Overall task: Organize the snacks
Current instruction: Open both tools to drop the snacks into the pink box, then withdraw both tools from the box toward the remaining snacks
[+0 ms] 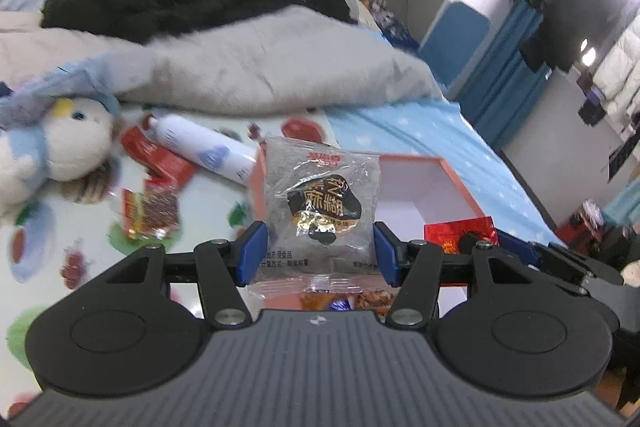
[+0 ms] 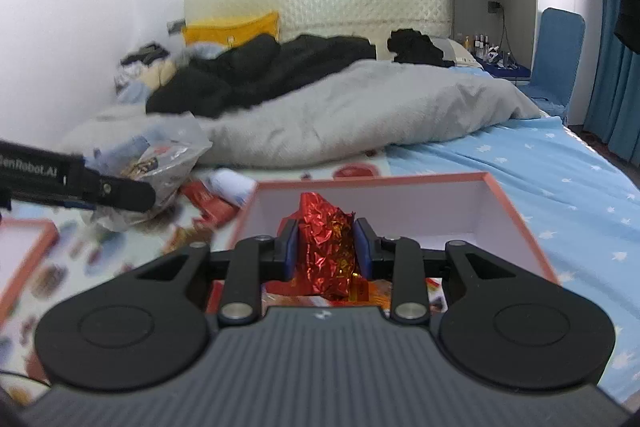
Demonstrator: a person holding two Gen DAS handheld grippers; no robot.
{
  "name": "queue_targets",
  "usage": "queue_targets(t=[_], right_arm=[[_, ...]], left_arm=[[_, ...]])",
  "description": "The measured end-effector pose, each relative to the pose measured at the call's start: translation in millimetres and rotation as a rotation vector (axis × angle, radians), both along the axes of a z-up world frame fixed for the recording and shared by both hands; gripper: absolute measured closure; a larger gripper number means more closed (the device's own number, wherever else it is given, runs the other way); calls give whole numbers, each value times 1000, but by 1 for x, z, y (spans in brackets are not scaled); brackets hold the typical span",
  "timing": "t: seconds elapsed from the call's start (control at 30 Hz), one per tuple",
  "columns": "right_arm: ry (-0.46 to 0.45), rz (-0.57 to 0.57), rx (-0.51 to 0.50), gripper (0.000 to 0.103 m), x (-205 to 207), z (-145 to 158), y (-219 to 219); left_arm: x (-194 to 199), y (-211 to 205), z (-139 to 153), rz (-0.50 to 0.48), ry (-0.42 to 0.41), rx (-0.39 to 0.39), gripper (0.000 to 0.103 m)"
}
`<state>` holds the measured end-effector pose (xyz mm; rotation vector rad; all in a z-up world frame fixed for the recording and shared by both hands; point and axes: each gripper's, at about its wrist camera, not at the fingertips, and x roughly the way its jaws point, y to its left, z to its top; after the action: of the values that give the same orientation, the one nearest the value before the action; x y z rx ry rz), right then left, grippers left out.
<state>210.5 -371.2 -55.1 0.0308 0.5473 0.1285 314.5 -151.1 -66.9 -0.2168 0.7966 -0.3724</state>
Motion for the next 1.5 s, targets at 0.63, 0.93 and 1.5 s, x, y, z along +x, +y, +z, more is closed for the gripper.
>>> queue_targets(t=[0.63, 0.93, 1.5], right_arm=[[264, -27, -14, 69, 40, -78, -64], [253, -62, -24, 47, 36, -79, -69], [91, -51, 77, 47, 15, -18, -59]], left_arm=[[53, -86, -68, -111, 195, 148, 40], [55, -86, -67, -96, 212, 112, 22], [23, -50, 0, -55, 21, 102, 22]])
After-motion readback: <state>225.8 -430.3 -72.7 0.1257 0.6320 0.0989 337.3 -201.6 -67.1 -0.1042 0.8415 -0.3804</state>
